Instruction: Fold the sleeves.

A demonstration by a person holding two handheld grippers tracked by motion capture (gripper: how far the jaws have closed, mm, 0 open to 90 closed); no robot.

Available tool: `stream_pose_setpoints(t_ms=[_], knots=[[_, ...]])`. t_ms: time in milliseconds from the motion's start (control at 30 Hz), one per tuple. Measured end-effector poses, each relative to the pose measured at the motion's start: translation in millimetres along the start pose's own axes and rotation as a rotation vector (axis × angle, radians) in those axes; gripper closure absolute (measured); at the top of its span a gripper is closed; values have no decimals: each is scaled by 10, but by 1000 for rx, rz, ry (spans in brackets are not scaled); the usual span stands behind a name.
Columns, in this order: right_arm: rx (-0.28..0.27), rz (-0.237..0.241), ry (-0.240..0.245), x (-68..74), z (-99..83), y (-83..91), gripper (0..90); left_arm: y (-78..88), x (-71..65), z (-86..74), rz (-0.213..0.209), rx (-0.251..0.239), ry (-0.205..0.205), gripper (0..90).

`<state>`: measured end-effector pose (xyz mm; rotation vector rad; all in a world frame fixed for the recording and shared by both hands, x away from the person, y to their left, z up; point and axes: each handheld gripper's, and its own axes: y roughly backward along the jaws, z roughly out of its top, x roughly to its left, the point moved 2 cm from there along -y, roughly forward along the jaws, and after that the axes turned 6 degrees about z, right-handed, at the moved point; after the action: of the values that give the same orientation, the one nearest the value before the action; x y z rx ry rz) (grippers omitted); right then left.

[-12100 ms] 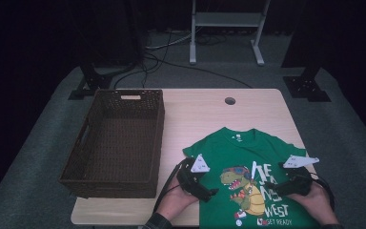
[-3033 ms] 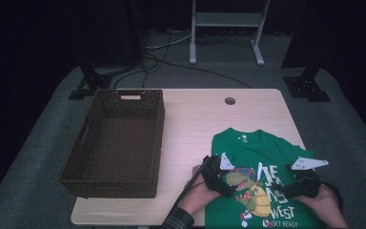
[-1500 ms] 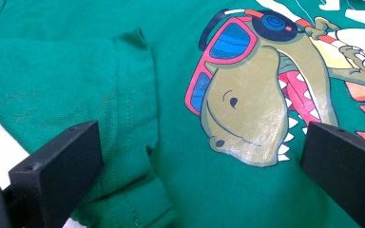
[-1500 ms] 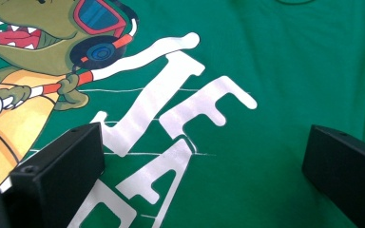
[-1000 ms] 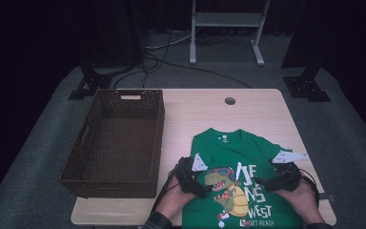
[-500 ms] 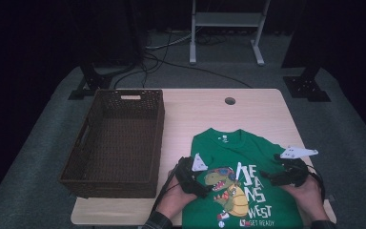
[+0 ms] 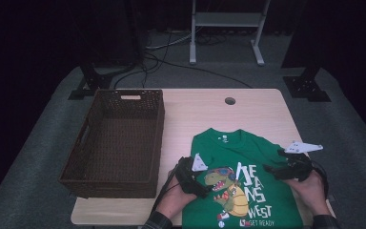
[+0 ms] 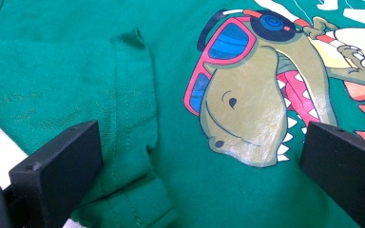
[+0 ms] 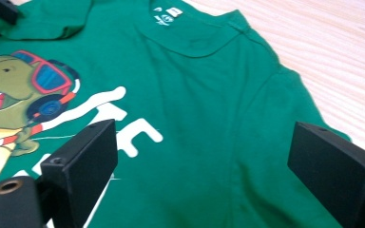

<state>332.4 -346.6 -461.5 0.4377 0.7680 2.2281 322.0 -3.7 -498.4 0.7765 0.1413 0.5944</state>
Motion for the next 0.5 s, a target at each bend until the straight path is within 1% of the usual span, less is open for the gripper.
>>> stream_pose_setpoints(t_ms=[233,267,333,500], knots=[[-4,-30,-22,-130,27,9,91,0,0,0,0,0,0,0],[-4,-30,-22,-130,27,9,91,0,0,0,0,0,0,0],[-7,-42,-39,-195,35,22,91,0,0,0,0,0,-1,0],[-6,-55,-59,-308,22,31,92,0,0,0,0,0,0,0]])
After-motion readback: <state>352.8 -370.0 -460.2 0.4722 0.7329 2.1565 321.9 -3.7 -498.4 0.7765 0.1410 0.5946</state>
